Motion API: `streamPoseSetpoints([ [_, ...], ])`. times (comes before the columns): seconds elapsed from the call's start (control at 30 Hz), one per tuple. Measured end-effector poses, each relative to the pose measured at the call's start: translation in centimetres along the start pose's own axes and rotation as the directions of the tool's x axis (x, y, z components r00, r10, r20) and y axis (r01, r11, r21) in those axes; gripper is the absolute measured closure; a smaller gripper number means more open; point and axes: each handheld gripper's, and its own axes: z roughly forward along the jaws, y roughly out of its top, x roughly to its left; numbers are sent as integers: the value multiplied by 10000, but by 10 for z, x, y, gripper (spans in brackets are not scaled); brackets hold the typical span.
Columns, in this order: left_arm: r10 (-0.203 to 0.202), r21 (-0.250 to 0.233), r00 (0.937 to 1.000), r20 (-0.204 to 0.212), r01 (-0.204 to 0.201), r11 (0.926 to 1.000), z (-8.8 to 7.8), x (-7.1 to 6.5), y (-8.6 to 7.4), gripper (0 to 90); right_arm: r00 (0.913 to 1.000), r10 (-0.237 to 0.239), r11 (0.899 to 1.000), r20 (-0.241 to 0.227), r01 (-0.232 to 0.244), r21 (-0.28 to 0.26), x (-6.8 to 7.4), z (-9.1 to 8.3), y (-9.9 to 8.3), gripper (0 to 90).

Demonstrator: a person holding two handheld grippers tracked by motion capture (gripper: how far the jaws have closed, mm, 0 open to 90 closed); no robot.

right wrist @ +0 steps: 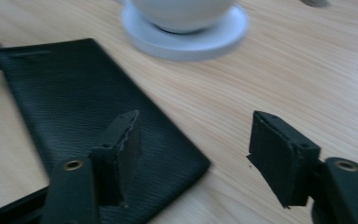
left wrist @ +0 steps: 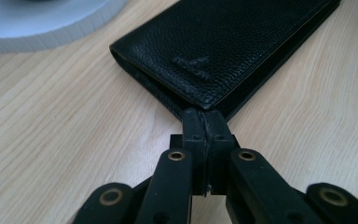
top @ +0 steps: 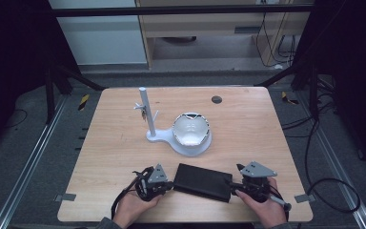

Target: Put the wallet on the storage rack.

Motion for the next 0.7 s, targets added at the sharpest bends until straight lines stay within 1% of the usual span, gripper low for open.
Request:
streamPoseSetpoints([
  [0.03, -115, -144, 9999, 39, 116, 9998, 1, 0, 0, 887, 9997, -138, 9999, -202, 137, -34, 5, 1, 3, 305],
  [0.07, -117, -164, 9999, 101, 118, 9998, 2, 0, 1, 887, 9991, -225, 9997, -372, 223, -50, 9, 3, 5, 287],
  [0.1, -93, -133, 9999, 63, 94, 9999, 3, -1, 2, 884, 9973, -358, 9994, -643, 358, -10, 16, 5, 7, 263],
  [0.2, -187, -135, 9998, 11, 188, 9997, 9, 0, 4, 876, 9921, -663, 9977, -1062, 674, 60, 29, 10, 12, 206],
  [0.23, -277, -251, 9996, -23, 276, 9993, 10, 0, 5, 875, 9902, -754, 9969, -1179, 775, 132, 34, 13, 14, 182],
  [0.27, -263, -257, 9997, -1, 263, 9993, 10, 1, 6, 875, 9883, -833, 9960, -1276, 866, 205, 38, 15, 16, 165],
  [0.33, -383, -440, 9992, -70, 379, 9983, 10, 2, 8, 874, 9844, -1125, 9925, -1356, 1180, 332, 48, 20, 20, 135],
  [0.37, -475, -501, 9989, -10, 474, 9976, 10, 3, 9, 874, 9833, -1171, 9916, -1394, 1236, 385, 51, 22, 21, 127],
  [0.43, -543, -561, 9985, -28, 540, 9970, 10, 5, 10, 873, 9807, -1351, 9869, -1412, 1459, 694, 58, 28, 26, 114],
  [0.47, -525, -504, 9986, 38, 527, 9973, 10, 5, 10, 873, 9781, -1525, 9829, -1417, 1650, 813, 61, 32, 27, 114],
  [0.5, -652, -585, 9978, 81, 656, 9961, 10, 6, 10, 868, 9750, -1710, 9774, -1421, 1860, 1003, 63, 34, 29, 113],
  [0.57, -635, -563, 9979, 99, 640, 9964, 10, 7, 12, 861, 9688, -1996, 9666, -1466, 2192, 1326, 68, 40, 31, 113],
  [0.6, -696, -591, 9975, 104, 701, 9958, 10, 8, 13, 858, 9649, -2149, 9593, -1507, 2375, 1525, 70, 42, 32, 116],
  [0.63, -636, -562, 9979, 120, 642, 9964, 9, 9, 14, 854, 9612, -2297, 9529, -1530, 2541, 1658, 71, 44, 34, 125],
  [0.67, -661, -585, 9977, 132, 667, 9961, 8, 9, 15, 852, 9581, -2448, 9459, -1486, 2697, 1802, 72, 45, 35, 132],
  [0.7, -690, -636, 9976, 98, 695, 9956, 8, 10, 17, 852, 9565, -2505, 9424, -1492, 2763, 1885, 72, 46, 37, 136],
])
